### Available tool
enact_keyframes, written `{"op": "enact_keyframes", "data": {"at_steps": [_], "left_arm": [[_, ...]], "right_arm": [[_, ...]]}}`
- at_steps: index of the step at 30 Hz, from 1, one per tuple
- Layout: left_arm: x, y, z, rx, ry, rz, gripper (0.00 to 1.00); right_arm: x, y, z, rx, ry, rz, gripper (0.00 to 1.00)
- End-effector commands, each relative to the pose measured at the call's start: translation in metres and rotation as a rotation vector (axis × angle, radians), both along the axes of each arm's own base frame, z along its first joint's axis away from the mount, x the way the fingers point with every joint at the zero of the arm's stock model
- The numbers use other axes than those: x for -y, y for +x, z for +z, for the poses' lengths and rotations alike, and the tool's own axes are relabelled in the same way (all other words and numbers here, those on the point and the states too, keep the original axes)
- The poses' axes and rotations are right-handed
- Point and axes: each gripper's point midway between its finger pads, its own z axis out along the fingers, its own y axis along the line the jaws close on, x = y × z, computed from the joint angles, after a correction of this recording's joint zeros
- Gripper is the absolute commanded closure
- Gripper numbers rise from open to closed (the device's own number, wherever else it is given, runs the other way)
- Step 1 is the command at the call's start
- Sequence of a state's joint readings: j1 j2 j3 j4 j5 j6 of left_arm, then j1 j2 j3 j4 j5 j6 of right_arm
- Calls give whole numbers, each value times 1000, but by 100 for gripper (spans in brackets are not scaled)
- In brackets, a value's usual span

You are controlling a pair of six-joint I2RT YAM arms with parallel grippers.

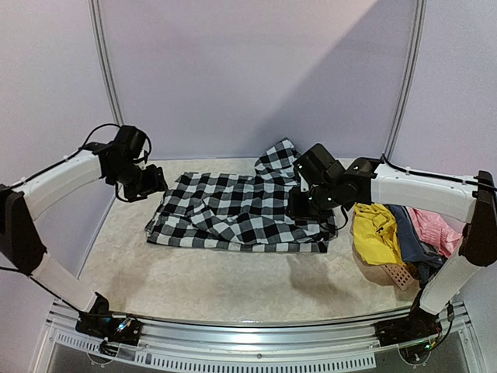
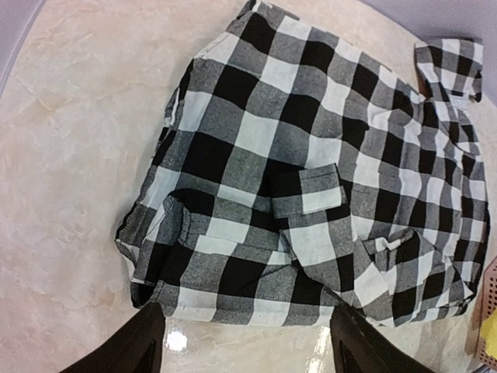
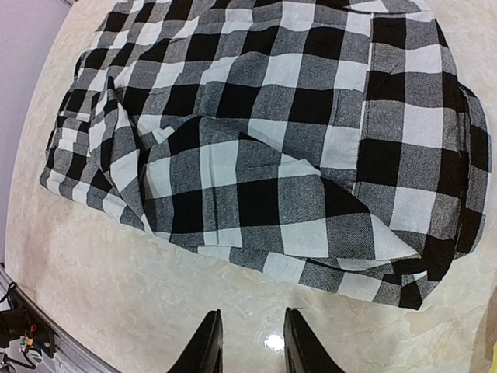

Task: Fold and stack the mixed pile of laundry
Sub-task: Adjust the 1/3-folded shirt at the center of the board.

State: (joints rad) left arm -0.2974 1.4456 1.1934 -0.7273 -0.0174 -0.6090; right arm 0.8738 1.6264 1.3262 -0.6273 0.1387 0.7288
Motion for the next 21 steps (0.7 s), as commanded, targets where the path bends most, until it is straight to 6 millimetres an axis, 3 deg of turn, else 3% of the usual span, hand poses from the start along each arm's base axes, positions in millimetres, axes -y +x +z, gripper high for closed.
{"op": "enact_keyframes", "data": {"at_steps": [1,5,10,21], "left_arm": [[-4,-19,-15,-239,208,-31,28],[14,-11,-23,-334,316,-69,30],[47,3,-45,-404,294,-102,31],[107,46,-79,-418,345,-173,37]], "right_arm": [[8,-2,-14,-24,-33,-29,73],[8,-2,-17,-30,-34,-37,73],[9,-2,-17,-32,-38,-45,73],[13,-8,-25,-65,-50,-51,73]]}}
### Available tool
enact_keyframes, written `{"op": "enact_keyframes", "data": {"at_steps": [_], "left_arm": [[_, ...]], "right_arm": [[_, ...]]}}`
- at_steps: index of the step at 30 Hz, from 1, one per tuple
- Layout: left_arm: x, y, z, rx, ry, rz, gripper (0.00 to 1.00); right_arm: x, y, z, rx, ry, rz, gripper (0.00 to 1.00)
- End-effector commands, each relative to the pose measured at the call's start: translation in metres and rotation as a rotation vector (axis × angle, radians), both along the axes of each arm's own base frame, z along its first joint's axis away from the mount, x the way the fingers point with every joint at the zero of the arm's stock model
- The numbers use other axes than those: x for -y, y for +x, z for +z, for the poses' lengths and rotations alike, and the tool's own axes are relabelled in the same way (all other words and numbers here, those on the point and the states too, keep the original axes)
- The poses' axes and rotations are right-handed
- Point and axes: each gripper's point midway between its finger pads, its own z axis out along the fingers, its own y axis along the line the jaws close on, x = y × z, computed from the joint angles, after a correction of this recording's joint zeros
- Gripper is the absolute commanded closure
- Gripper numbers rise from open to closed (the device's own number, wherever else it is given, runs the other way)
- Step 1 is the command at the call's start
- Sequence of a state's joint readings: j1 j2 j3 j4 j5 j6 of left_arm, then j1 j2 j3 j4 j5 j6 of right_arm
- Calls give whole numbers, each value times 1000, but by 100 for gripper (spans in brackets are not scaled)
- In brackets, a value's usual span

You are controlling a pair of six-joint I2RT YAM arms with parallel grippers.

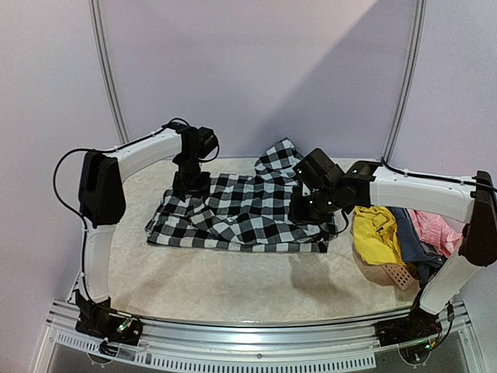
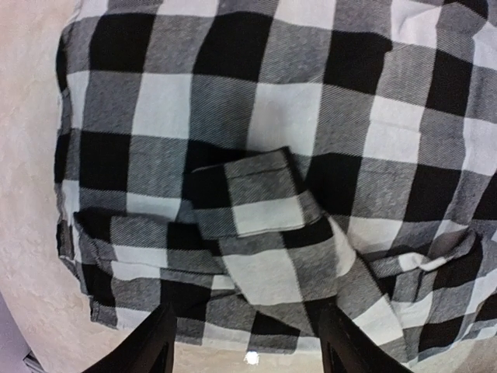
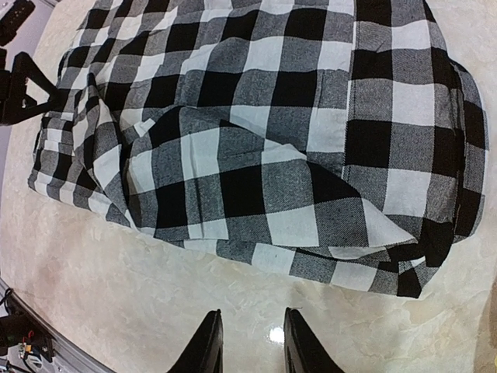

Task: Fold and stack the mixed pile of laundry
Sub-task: Adjust the 1/3-folded shirt at the center of the board.

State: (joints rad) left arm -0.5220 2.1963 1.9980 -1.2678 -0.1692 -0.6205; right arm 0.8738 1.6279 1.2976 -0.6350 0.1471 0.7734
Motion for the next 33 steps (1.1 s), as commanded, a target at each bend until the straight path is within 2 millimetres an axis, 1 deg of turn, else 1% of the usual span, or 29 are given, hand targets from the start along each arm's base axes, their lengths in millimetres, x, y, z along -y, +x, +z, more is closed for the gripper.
{"op": "enact_keyframes", "data": {"at_steps": [1,8,12,13,14,16,18,20,21,24,26,28,30,31,32,33], "left_arm": [[18,3,-10,-29,26,-22,38],[36,14,-41,-52,42,-38,40],[39,23,-55,-47,50,-43,45],[39,24,-57,-46,46,-42,48],[41,25,-59,-40,36,-48,53],[53,29,-61,-21,-26,-76,71],[59,33,-55,13,-67,-94,87],[62,36,-44,57,-92,-108,97],[63,38,-35,83,-104,-114,100],[67,43,-4,174,-155,-137,100],[74,47,19,239,-213,-169,100],[83,49,48,320,-280,-222,100],[93,51,84,429,-365,-283,100],[96,49,107,493,-413,-315,100],[95,46,127,561,-442,-338,100],[88,43,139,618,-447,-346,100]], "right_arm": [[7,-5,-13,-33,-42,-8,73],[16,-10,-11,-34,-74,2,73],[18,-14,-13,-47,-88,19,73],[19,-14,-13,-50,-91,22,73],[18,-15,-13,-51,-93,27,73],[19,-15,-13,-52,-102,35,73],[20,-16,-13,-51,-108,44,73],[21,-16,-13,-49,-114,47,73],[21,-16,-11,-46,-115,47,73],[22,-15,-9,-37,-117,48,73],[22,-15,-8,-34,-115,46,73],[22,-15,-9,-34,-113,44,73],[21,-14,-8,-31,-107,37,73],[22,-13,-7,-28,-104,34,73],[22,-13,-7,-28,-103,31,73],[22,-13,-7,-26,-101,29,73]]}}
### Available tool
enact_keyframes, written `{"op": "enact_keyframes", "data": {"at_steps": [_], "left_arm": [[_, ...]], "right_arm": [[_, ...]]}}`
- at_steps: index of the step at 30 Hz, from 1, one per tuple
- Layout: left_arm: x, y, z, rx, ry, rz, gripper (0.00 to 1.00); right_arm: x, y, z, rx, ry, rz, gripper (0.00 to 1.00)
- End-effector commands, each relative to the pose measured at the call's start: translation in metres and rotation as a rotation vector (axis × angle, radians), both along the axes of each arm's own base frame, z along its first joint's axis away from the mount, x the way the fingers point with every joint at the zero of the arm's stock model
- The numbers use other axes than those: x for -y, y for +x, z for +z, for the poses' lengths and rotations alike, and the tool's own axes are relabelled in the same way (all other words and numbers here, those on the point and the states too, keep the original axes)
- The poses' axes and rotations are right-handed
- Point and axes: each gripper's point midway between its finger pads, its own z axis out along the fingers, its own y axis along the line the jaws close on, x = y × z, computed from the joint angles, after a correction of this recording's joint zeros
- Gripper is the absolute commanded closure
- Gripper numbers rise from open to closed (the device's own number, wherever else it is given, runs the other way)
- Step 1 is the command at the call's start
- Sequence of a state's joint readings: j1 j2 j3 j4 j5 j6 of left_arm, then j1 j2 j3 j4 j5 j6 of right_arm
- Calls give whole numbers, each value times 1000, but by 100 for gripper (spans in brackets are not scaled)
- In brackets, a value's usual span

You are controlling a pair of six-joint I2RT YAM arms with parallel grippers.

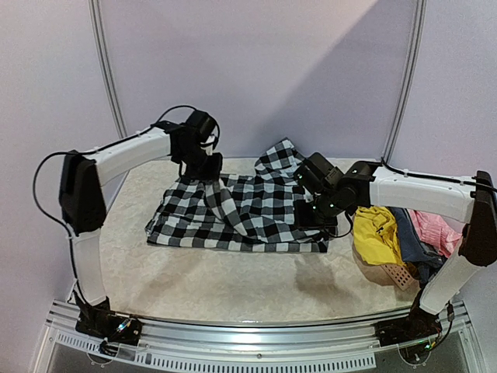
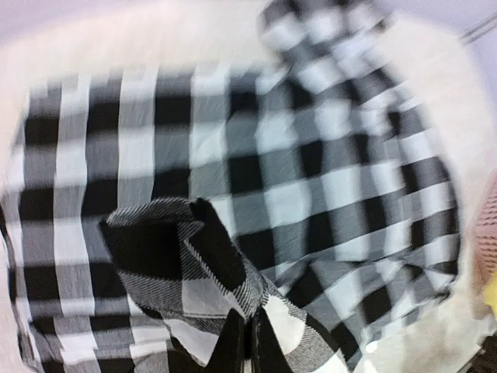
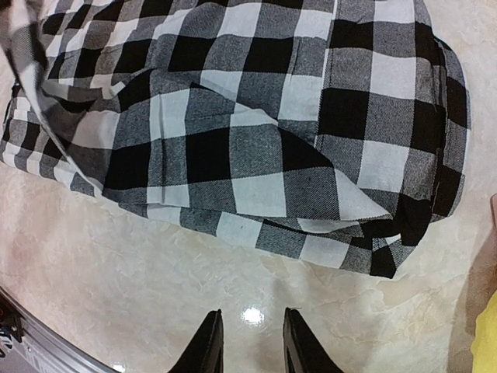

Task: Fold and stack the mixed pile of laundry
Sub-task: Adjust the 1/3-folded shirt at the center of the board.

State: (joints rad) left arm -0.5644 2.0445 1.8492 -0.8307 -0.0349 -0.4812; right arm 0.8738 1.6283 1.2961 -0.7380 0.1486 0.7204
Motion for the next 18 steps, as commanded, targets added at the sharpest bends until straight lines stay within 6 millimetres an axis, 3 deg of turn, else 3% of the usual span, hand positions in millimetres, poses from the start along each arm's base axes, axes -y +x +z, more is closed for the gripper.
{"op": "enact_keyframes", "data": {"at_steps": [1,3,5,8,10,13,18], "left_arm": [[8,3,100,360,-184,-114,100],[-15,-8,112,438,-190,-92,100],[-42,-16,96,456,-178,-44,100],[-84,-34,45,393,-176,51,83],[-108,-50,0,305,-154,115,69],[-134,-69,-36,191,-187,207,50],[-166,-81,-16,264,-164,323,24]], "right_arm": [[5,1,7,25,8,-18,73],[5,1,7,25,13,-23,73],[3,1,5,21,19,-26,73],[-1,2,5,19,31,-27,73],[-4,5,4,16,31,-23,74],[-12,10,5,19,34,-12,74],[-24,17,4,16,41,8,74]]}}
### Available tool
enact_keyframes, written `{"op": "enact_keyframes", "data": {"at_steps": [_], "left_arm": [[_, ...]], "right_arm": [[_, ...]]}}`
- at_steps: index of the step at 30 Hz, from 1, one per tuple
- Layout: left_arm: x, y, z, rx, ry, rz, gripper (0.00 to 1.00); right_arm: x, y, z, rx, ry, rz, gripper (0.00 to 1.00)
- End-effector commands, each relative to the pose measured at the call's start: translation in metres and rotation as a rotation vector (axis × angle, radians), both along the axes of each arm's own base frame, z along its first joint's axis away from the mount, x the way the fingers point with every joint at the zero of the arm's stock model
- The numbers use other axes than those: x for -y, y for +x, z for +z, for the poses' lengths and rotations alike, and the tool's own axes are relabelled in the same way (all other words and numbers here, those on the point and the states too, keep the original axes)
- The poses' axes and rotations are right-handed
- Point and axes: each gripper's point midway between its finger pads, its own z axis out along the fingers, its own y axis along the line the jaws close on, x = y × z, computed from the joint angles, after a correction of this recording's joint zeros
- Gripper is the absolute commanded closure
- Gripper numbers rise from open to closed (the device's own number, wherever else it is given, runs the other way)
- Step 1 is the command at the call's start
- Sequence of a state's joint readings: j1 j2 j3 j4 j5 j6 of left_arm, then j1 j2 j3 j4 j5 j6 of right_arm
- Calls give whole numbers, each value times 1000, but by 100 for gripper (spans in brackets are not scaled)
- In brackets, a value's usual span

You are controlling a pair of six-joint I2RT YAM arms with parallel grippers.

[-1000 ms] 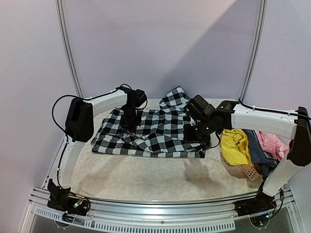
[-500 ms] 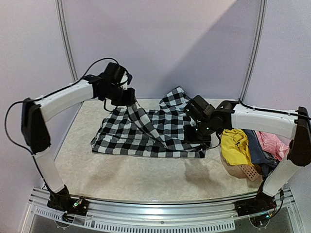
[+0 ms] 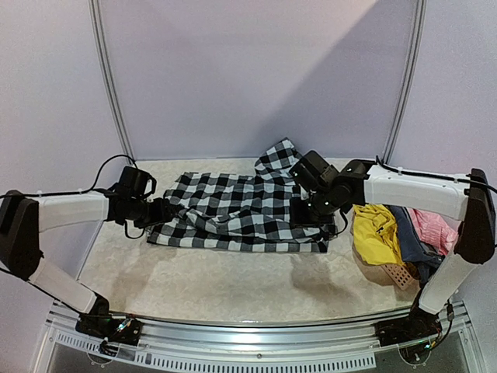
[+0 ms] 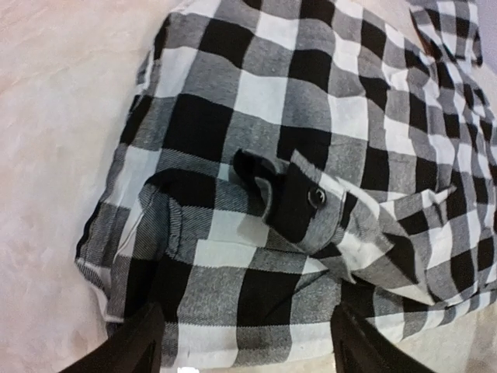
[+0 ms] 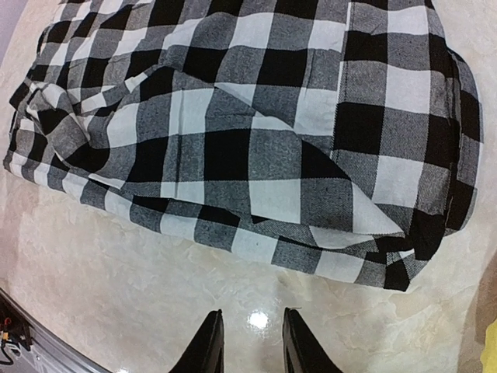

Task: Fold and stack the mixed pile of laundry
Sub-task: Adjust the 1/3-folded shirt at the center of the board.

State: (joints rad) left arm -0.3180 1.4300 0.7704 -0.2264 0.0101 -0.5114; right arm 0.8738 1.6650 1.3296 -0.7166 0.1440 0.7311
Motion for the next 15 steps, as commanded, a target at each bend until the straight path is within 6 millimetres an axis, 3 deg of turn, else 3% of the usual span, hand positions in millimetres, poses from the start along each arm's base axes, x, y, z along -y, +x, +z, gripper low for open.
{"op": "enact_keyframes", "data": {"at_steps": [1,5,8,10,15], "left_arm": [[-16,11,58,163,-15,105,22],[-27,12,67,47,101,116,26],[-19,16,53,-138,150,87,32],[-8,19,43,-230,170,56,36],[46,33,36,-312,203,-99,45]], "right_arm": [[-15,10,2,7,18,16,74],[-21,14,0,6,15,26,74],[-23,15,-1,9,16,28,74],[-24,17,0,12,18,26,74],[-24,18,-1,13,12,21,74]]}}
